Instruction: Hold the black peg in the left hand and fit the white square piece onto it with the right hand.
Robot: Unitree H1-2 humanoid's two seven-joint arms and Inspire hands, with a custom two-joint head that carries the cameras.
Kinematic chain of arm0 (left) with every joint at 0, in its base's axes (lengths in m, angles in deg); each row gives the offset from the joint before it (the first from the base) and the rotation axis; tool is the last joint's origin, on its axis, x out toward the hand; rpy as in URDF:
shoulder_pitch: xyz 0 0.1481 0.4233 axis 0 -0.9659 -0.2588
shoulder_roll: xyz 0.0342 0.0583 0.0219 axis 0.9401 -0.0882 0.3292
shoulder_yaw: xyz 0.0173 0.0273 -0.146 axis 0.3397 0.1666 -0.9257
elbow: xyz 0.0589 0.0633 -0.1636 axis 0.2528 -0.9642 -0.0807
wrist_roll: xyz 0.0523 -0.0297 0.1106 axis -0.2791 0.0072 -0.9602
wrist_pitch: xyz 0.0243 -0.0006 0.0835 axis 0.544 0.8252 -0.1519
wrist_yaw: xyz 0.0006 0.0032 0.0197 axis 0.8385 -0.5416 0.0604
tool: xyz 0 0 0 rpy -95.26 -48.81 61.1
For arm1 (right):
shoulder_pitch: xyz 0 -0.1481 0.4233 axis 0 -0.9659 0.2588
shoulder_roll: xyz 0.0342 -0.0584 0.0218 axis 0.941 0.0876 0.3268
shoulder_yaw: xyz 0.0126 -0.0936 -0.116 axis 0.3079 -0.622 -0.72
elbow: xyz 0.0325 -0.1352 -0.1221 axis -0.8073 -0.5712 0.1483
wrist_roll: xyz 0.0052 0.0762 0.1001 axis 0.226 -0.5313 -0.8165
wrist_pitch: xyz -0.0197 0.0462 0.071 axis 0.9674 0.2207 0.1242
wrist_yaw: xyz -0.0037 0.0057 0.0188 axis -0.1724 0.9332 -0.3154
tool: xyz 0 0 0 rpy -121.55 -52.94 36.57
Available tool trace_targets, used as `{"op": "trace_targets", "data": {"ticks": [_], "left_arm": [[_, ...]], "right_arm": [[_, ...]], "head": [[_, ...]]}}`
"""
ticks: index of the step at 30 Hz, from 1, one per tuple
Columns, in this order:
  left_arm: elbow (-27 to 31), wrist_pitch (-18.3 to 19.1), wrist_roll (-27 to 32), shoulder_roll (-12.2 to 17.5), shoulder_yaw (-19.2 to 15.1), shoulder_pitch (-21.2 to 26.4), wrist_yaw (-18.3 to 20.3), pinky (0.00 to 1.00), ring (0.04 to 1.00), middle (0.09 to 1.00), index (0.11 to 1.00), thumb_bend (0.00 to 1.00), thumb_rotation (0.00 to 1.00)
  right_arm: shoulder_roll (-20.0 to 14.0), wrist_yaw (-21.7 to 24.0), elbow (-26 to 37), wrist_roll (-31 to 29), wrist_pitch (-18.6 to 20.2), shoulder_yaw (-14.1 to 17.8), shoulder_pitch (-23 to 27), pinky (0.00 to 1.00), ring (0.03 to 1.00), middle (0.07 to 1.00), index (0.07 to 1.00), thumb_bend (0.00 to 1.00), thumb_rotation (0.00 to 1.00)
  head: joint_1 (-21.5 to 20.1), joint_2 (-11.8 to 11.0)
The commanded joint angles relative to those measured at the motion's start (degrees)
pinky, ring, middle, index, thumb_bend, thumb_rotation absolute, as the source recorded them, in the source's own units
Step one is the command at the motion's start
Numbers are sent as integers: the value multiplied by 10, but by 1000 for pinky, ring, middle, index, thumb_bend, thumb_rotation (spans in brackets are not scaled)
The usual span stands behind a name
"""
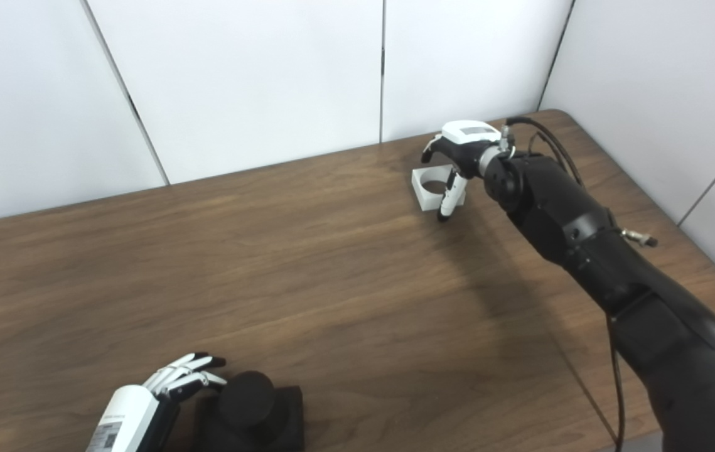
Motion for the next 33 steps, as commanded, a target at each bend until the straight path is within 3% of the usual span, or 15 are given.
{"op": "trace_targets", "data": {"ticks": [1,8,13,14,17,29,33], "left_arm": [[-2,19,-6,5,0,-14,17,802,861,805,487,515,48],[4,26,-4,1,-1,-16,23,809,862,804,486,515,48],[9,28,-9,1,1,-16,25,809,862,804,486,515,48],[9,27,-10,1,1,-15,24,806,860,803,486,515,47],[9,27,-9,1,1,-15,24,799,857,801,486,515,47],[9,28,-13,-6,4,-12,23,792,853,797,486,516,46],[8,28,-18,-10,7,-12,22,793,851,794,486,515,46]], "right_arm": [[-25,-5,0,12,-16,4,36,897,991,938,785,948,143],[-23,-2,-18,18,-30,1,42,883,982,926,751,924,149],[-24,-5,-21,19,-43,0,40,861,962,889,637,886,134],[-24,-10,-23,17,-49,1,39,856,946,867,550,673,136],[-25,-20,-26,15,-67,4,37,809,902,814,491,540,132],[-23,-21,-26,12,-77,11,32,791,868,785,484,522,128],[-25,-14,6,3,-73,22,22,803,875,783,485,522,128]], "head": [[0,0],[3,3],[4,4],[4,4],[4,5],[16,5],[34,8]]}}
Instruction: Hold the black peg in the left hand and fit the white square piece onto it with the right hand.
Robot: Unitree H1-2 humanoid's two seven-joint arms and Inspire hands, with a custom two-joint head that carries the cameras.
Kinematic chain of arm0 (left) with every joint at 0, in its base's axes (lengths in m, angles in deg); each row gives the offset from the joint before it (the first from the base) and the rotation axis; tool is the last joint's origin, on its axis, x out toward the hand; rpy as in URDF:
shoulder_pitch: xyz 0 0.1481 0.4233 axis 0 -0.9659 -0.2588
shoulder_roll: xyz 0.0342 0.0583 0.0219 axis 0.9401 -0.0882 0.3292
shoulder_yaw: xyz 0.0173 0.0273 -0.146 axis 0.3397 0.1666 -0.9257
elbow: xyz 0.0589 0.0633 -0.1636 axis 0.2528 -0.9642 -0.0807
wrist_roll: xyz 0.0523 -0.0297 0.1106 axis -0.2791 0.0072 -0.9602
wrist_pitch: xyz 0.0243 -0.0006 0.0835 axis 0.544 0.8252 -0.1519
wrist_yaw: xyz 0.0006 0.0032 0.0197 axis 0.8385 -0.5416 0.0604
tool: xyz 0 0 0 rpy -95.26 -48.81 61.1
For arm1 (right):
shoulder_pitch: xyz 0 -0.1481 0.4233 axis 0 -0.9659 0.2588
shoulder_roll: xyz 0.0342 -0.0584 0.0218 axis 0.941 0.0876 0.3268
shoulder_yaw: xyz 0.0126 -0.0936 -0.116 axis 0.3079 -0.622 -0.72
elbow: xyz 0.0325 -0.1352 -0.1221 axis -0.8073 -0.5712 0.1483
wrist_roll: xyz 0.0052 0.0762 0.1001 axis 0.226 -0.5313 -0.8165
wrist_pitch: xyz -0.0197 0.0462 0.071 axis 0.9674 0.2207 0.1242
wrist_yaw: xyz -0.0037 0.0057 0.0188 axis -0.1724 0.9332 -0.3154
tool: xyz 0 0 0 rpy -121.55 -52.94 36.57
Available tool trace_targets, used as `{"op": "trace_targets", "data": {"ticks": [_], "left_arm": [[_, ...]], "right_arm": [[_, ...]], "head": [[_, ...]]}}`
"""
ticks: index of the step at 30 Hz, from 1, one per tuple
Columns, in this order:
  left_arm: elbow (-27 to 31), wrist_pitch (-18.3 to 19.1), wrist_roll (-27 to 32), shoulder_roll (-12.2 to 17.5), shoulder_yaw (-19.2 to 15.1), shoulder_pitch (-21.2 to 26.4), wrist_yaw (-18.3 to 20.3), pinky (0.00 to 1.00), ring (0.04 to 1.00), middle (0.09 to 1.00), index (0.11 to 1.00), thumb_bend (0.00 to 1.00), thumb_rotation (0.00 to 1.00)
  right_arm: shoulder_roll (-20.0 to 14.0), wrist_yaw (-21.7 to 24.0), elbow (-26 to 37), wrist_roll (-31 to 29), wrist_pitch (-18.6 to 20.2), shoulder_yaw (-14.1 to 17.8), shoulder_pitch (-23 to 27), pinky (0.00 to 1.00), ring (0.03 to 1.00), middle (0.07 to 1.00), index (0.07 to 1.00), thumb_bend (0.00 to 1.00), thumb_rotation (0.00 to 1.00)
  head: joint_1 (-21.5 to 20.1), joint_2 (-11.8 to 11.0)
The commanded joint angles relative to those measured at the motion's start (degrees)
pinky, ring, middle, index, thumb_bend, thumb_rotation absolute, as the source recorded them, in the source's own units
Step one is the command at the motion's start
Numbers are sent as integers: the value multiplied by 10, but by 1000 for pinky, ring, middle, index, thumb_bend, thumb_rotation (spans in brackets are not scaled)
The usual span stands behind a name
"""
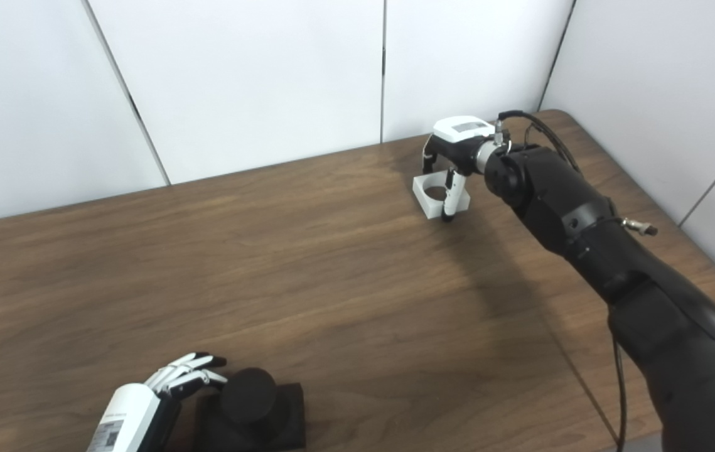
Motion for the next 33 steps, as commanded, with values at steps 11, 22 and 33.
{"op": "trace_targets", "data": {"ticks": [11,22,33], "left_arm": [[4,36,-35,-19,18,-9,25,802,858,800,487,514,49],[0,58,-78,-39,43,-1,24,834,850,797,487,514,50],[2,89,-98,-48,60,8,38,845,861,802,487,513,52]], "right_arm": [[-24,95,322,-31,23,50,-44,826,882,778,486,523,130],[25,177,580,-103,58,66,-113,773,860,748,482,523,128],[59,213,693,-131,71,68,-182,774,843,728,481,522,127]], "head": [[58,5],[123,16],[149,25]]}}
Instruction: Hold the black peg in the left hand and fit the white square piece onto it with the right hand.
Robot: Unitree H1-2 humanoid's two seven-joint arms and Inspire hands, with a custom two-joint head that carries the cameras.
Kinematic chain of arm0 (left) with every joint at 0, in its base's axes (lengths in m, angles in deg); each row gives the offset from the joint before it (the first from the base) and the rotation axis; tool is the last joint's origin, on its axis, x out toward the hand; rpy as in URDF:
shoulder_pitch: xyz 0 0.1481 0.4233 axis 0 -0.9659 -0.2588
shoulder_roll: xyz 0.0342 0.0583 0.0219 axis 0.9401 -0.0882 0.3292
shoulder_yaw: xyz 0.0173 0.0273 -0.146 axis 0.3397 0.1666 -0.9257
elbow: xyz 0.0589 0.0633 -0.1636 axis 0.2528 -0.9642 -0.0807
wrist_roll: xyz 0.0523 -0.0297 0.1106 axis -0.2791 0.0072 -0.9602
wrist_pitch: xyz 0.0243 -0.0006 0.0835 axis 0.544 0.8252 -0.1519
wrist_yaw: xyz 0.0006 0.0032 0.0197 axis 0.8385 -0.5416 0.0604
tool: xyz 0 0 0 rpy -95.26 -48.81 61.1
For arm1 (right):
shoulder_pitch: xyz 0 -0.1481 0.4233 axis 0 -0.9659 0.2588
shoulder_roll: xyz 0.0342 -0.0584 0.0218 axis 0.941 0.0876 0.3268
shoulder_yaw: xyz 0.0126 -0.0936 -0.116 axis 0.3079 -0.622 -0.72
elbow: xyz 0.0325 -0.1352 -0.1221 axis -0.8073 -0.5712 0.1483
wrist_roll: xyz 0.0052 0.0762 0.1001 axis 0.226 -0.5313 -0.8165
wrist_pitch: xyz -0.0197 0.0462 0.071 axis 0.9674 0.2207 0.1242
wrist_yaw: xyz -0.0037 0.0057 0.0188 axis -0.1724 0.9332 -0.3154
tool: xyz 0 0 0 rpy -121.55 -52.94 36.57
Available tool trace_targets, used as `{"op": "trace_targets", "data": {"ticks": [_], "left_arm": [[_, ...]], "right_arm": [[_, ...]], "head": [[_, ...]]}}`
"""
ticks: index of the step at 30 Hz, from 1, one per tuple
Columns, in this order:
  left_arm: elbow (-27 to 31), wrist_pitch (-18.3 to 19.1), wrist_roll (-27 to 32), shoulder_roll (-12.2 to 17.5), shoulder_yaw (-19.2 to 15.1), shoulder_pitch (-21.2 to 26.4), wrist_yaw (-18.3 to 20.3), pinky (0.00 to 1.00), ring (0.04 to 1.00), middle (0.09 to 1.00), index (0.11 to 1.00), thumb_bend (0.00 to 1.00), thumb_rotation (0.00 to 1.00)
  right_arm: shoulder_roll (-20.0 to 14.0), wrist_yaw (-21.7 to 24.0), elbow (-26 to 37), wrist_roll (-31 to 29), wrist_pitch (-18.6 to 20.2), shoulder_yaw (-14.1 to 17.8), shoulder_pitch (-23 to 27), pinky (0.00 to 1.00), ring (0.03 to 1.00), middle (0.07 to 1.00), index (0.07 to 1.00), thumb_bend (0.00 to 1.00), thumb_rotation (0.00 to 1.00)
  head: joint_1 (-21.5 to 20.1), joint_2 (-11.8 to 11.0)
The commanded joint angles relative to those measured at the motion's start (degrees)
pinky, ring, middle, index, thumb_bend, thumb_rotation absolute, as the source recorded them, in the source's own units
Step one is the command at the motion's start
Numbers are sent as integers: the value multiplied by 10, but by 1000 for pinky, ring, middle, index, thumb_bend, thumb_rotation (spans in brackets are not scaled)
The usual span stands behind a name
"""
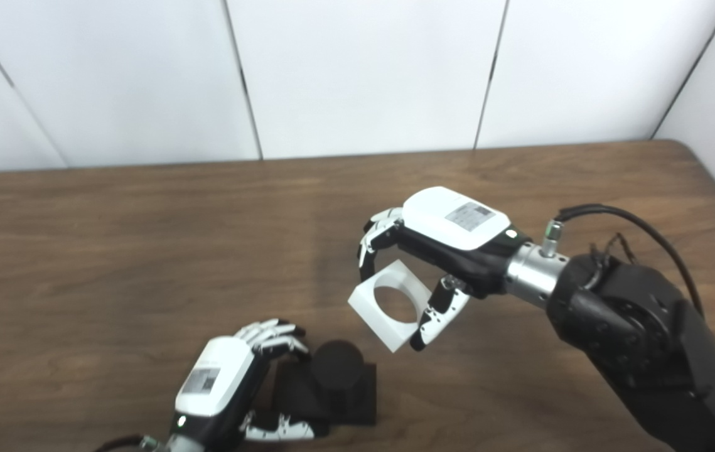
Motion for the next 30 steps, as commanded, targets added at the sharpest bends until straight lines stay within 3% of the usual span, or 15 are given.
{"op": "trace_targets", "data": {"ticks": [1,12,25,30], "left_arm": [[-9,10,-11,0,11,0,24,847,861,801,487,513,51],[-4,23,-11,1,17,2,30,851,864,804,487,513,52],[1,24,-10,-1,20,1,31,846,860,801,487,512,53],[3,27,-13,-4,23,1,31,842,860,802,487,512,54]], "right_arm": [[8,-1,30,-11,6,8,13,773,841,727,481,522,127],[40,20,64,-10,-3,-9,-7,789,825,712,479,523,130],[52,7,43,1,-28,-15,-27,799,834,722,481,523,128],[60,-6,26,9,-54,-15,-32,793,830,718,480,523,129]], "head": [[-1,1],[-2,8],[-1,12],[1,13]]}}
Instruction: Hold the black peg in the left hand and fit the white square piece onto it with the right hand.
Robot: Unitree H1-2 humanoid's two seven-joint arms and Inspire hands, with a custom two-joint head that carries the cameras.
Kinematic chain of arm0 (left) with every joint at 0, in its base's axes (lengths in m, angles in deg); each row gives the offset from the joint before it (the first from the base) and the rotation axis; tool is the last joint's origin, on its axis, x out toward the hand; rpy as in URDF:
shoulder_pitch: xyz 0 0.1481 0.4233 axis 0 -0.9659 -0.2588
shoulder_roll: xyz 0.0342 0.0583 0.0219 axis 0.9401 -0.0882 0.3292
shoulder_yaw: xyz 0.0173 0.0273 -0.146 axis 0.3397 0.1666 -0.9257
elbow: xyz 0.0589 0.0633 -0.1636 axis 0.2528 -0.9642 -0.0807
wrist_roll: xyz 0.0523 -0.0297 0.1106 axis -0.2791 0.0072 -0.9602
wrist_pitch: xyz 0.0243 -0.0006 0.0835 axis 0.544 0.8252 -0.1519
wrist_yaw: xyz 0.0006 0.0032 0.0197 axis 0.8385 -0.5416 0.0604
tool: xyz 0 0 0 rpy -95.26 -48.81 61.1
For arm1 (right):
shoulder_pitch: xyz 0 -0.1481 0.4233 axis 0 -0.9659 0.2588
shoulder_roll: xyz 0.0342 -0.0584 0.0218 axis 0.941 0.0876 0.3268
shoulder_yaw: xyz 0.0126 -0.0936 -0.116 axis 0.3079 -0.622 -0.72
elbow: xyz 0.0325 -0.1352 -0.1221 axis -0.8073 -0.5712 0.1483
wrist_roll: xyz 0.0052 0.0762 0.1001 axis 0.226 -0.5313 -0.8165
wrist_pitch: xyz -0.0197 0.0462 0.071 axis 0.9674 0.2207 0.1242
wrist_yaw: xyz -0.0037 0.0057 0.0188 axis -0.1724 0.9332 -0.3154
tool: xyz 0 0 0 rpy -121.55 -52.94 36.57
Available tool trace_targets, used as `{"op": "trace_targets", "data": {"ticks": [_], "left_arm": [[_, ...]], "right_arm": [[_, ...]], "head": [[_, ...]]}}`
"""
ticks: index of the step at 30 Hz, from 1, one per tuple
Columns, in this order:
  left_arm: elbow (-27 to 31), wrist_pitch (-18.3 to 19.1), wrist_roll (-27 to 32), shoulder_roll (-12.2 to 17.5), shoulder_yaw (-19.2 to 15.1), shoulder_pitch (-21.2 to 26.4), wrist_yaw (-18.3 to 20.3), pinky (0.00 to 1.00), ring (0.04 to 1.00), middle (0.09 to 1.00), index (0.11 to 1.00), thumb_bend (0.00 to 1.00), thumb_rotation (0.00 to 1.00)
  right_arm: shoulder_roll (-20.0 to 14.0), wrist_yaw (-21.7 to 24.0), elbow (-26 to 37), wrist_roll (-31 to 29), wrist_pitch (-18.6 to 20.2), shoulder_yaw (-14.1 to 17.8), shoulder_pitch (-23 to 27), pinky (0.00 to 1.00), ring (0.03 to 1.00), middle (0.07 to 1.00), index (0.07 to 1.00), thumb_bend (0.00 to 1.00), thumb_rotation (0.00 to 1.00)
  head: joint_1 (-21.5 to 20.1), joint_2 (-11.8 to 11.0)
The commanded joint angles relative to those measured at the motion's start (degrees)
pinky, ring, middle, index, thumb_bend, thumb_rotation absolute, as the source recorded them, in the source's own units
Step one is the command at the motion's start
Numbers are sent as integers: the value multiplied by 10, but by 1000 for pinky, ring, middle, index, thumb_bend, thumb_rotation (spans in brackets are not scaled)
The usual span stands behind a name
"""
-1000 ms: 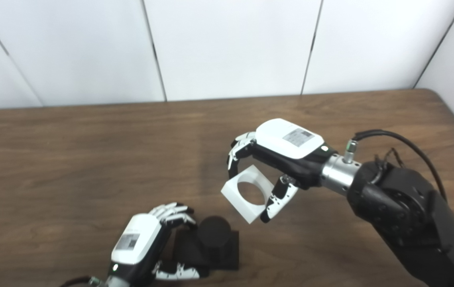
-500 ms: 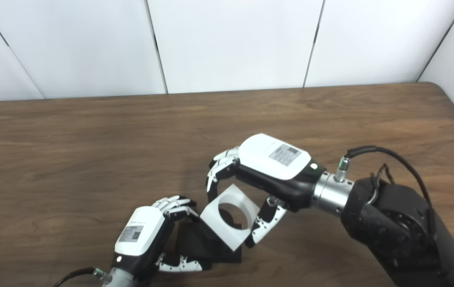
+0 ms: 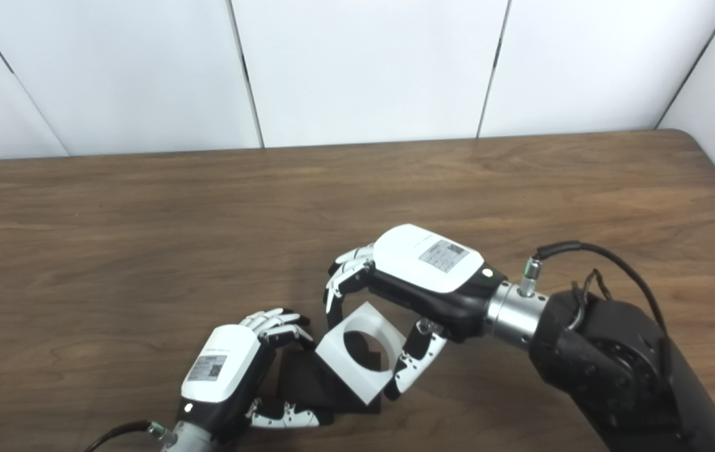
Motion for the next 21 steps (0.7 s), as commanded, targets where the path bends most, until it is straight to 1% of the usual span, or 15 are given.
{"op": "trace_targets", "data": {"ticks": [1,6,13,21], "left_arm": [[-2,7,-4,-2,10,-4,23,842,860,801,487,512,54],[0,11,-5,-2,13,-3,24,852,859,801,487,511,54],[2,15,-4,-1,16,-3,25,854,857,800,487,512,53],[3,18,-5,-1,18,-1,28,857,859,803,487,511,55]], "right_arm": [[1,-20,-1,6,-28,6,6,794,830,719,480,523,129],[7,-26,-16,21,-52,1,1,802,835,723,481,523,129],[21,-35,-32,39,-80,-6,-8,789,827,715,481,523,128],[30,-33,-45,43,-82,-17,-16,794,840,718,481,523,128]], "head": [[0,1],[3,1],[3,2],[4,4]]}}
